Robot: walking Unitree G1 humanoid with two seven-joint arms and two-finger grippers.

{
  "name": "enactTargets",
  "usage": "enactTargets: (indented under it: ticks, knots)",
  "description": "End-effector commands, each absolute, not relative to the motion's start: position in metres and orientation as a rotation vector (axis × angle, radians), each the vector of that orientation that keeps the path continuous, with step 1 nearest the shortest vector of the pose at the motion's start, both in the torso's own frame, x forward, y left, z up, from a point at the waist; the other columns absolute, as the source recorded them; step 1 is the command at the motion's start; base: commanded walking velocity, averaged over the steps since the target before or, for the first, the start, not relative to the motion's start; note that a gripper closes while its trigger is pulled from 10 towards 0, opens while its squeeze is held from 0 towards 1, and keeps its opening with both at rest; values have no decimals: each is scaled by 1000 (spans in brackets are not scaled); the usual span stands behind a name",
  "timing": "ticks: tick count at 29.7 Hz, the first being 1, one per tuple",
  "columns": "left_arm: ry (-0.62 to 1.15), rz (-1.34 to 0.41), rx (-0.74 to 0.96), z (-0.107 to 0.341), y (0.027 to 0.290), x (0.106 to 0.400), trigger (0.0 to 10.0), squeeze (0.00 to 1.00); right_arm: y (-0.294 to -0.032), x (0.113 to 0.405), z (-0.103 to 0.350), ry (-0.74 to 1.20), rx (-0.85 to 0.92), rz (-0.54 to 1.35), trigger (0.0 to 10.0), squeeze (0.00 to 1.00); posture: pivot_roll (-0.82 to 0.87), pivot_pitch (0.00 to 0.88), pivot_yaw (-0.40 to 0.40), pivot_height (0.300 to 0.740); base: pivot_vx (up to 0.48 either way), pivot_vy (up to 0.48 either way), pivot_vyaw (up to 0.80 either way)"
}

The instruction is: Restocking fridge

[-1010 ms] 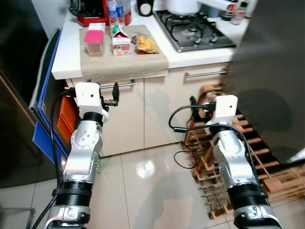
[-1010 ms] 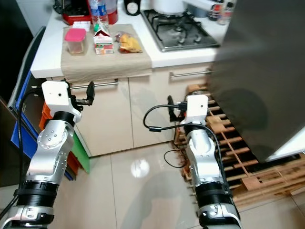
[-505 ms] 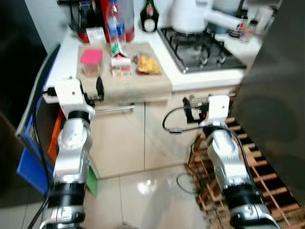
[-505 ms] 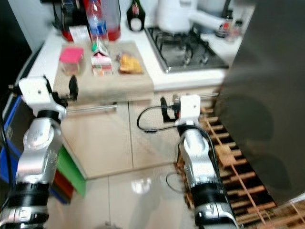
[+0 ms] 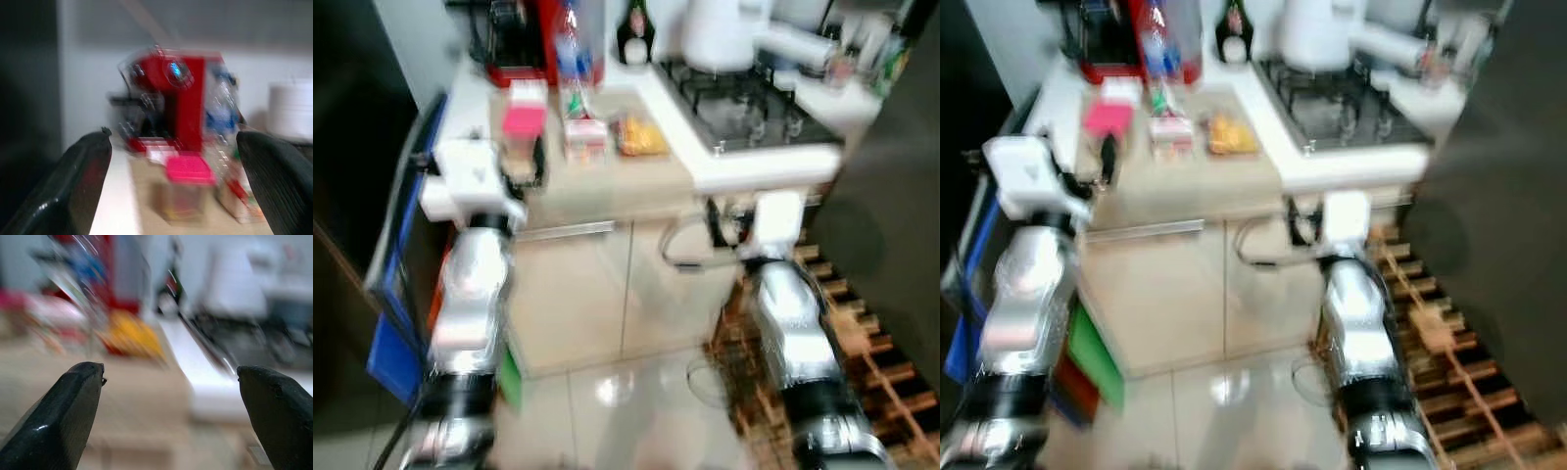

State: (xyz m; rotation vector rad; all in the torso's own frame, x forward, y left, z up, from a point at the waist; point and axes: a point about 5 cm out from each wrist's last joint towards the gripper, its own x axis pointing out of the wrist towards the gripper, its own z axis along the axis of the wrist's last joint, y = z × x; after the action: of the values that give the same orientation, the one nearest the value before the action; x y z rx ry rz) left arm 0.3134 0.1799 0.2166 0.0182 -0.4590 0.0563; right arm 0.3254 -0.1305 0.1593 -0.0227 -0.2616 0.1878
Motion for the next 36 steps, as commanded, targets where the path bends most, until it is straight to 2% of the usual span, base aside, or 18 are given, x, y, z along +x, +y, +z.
enactTargets:
  ticks: [1, 5, 8, 10, 15, 19, 24, 28, 36]
  knots:
    - [-527, 27, 9, 235, 172, 310, 10000, 0, -143, 321, 173, -298, -29, 161, 10000, 0, 24, 0, 6, 740, 0, 0, 0]
    - [-564, 2, -2, 249, 172, 307, 10000, 0, -151, 315, 173, -296, -30, 146, 10000, 0, 23, 0, 7, 740, 0, 0, 0]
    - [-512, -42, 86, 248, 164, 313, 10000, 0, -158, 312, 155, -226, -20, 99, 10000, 0, 21, 0, 14, 740, 0, 0, 0]
    - [-493, -52, 86, 244, 162, 316, 10000, 0, -157, 312, 154, -219, -19, 100, 10000, 0, 18, 0, 17, 740, 0, 0, 0]
    - [-338, -147, 68, 218, 153, 322, 10000, 0, -158, 312, 150, -198, -19, 69, 10000, 0, 21, 0, 25, 740, 0, 0, 0]
    - [-180, -211, 45, 190, 149, 316, 10000, 0, -172, 309, 152, -199, -54, -9, 10000, 0, 24, 0, 25, 740, 0, 0, 0]
    - [-213, -198, 42, 193, 147, 312, 10000, 0, -174, 309, 151, -195, -59, -8, 10000, 0, 28, 0, 19, 740, 0, 0, 0]
    - [-323, -131, 61, 211, 155, 312, 10000, 0, -170, 315, 169, -263, -73, 6, 10000, 0, 31, 0, 15, 740, 478, 0, 0]
    - [-381, -116, 94, 221, 157, 311, 10000, 0, -173, 321, 184, -307, -77, -1, 10000, 0, 33, 0, 11, 740, 480, 0, 0]
